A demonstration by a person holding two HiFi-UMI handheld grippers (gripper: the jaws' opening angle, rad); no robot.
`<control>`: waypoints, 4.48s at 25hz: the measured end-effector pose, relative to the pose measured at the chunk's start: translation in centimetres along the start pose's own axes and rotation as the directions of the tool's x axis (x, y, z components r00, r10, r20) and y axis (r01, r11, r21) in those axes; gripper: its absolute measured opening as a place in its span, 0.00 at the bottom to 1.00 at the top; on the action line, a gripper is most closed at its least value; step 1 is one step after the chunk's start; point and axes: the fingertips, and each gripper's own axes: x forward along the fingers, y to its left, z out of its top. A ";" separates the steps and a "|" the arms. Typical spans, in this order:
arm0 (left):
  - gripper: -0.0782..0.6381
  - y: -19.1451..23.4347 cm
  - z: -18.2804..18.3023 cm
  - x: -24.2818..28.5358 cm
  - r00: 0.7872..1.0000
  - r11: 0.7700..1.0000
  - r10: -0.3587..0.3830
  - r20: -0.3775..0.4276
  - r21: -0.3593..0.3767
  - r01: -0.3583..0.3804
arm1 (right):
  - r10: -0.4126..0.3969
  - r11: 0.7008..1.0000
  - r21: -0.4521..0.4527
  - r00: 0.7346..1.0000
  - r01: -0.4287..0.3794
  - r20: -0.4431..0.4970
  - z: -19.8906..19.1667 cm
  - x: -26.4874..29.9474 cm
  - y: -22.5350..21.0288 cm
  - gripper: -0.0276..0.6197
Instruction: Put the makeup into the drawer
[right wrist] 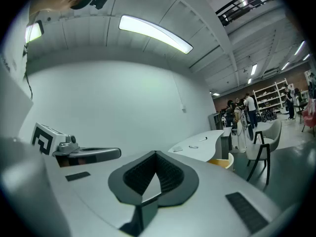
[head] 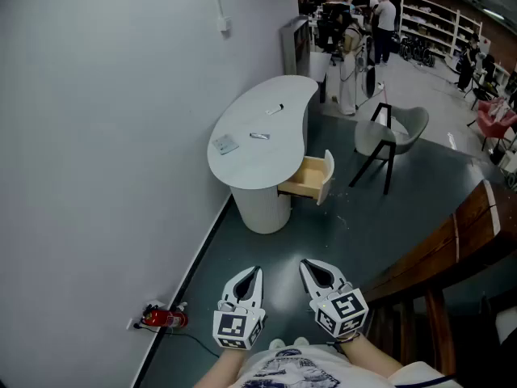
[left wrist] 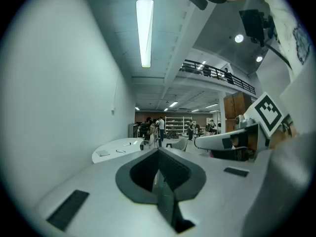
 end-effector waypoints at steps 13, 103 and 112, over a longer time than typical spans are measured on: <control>0.16 -1.0 -0.6 0.5 1.000 1.000 0.014 -0.001 -0.019 -0.014 | -0.004 1.000 0.018 1.000 0.004 0.005 -0.1 -0.8 -1.5 0.07; 0.16 32.5 3.2 41.8 0.999 0.998 0.013 -0.045 -0.058 -0.015 | -0.020 0.997 0.068 0.996 0.026 -0.089 7.3 46.8 -25.0 0.07; 0.16 34.6 4.2 52.3 0.996 0.997 0.049 -0.075 -0.054 -0.053 | 0.023 0.996 0.083 0.994 -0.015 -0.105 9.4 53.8 -33.3 0.07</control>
